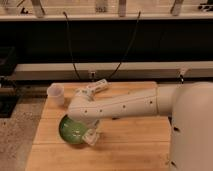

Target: Place the white sponge in the ceramic bowl

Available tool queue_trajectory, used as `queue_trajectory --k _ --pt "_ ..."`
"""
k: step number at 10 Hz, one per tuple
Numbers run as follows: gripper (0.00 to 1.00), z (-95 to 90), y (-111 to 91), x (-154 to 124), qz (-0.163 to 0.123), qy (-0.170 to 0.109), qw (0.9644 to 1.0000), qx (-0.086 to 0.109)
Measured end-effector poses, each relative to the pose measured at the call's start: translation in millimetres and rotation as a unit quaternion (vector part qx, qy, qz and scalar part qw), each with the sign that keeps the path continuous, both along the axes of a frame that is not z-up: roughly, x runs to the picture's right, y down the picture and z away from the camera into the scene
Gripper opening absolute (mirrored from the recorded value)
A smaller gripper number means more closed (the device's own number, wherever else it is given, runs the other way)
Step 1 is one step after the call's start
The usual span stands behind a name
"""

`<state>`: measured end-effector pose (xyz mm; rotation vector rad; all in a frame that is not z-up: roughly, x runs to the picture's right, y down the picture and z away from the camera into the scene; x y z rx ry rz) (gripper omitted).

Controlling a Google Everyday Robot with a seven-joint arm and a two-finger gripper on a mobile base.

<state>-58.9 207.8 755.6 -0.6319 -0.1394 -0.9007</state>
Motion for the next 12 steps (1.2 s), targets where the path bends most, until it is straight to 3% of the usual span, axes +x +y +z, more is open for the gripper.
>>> queue_trajectory --k 12 --pt "0.04 2.4 1.3 -28.0 -0.046 -0.022 0.9987 0.003"
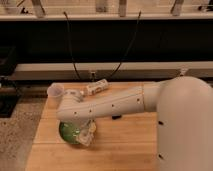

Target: Place the white sponge in the ceramic bowl

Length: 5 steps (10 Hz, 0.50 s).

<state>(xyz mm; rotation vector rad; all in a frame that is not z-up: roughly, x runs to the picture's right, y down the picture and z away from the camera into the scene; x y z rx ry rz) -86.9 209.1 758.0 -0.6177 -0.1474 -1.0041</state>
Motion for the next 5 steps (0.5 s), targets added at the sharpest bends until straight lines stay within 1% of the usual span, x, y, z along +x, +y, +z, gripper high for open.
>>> queue_trajectory --k 5 --pt "0.04 1.1 0.1 -4.9 -0.017 -0.009 0.9998 0.003"
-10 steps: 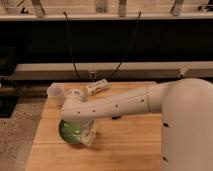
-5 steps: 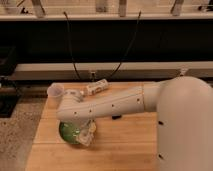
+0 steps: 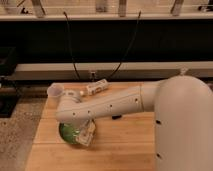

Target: Place the white sponge in the ceramic bowl

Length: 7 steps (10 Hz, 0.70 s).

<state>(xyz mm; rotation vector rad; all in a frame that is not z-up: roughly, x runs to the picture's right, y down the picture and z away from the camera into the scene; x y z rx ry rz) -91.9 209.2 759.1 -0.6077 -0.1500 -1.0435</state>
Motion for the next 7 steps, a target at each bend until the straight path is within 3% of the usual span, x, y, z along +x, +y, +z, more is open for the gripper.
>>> queue_trajectory --k 5,7 --pt "0.23 0.9 1.6 0.7 -0.011 -0.004 0.9999 0.002" --pt "0.24 1.0 1.9 0.2 -0.014 -0.006 0.9999 0.002"
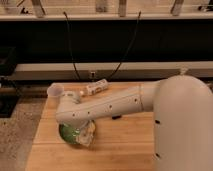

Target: Place the white sponge in the ceramic bowl

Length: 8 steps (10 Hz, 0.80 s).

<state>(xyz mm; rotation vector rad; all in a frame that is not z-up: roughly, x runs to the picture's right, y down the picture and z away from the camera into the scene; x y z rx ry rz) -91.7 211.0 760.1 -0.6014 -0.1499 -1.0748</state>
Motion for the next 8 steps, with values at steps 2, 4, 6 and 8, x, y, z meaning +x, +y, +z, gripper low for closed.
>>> queue_trajectory --k 2,4,6,8 --pt "0.2 -0.2 1.1 -0.8 -0.014 -0.007 0.9999 0.004" --pt "0.17 -0.2 1.3 -1.1 -0.015 -0.007 0.9999 0.004" --pt "0.14 -0.3 1.4 -1.5 -0.021 -0.012 0.9997 0.007" --pt "0.14 -0.2 1.1 -1.5 -0.027 -0.015 0.9995 0.01"
